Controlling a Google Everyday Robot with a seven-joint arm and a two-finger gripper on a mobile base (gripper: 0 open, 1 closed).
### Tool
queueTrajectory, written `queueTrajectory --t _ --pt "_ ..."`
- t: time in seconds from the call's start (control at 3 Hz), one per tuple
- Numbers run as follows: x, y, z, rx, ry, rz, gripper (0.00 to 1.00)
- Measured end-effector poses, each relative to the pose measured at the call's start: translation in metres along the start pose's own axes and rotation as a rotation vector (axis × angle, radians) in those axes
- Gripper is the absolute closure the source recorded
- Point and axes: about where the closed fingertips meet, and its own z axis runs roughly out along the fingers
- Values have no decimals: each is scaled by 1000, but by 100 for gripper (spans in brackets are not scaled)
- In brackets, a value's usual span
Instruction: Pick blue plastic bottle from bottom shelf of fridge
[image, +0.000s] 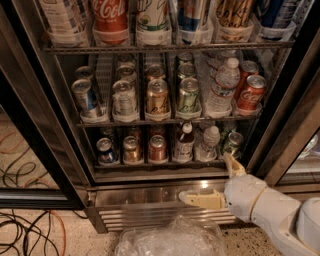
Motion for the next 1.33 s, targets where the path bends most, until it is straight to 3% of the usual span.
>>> queueTrajectory --t 0.33,0.67,1.0,1.33 --pt "18 12 22 50 -41 100 0" --pt "18 12 22 50 -42 100 0" --pt "21 9 25 88 -71 85 0" --pt "15 1 28 179 -129 -25 0"
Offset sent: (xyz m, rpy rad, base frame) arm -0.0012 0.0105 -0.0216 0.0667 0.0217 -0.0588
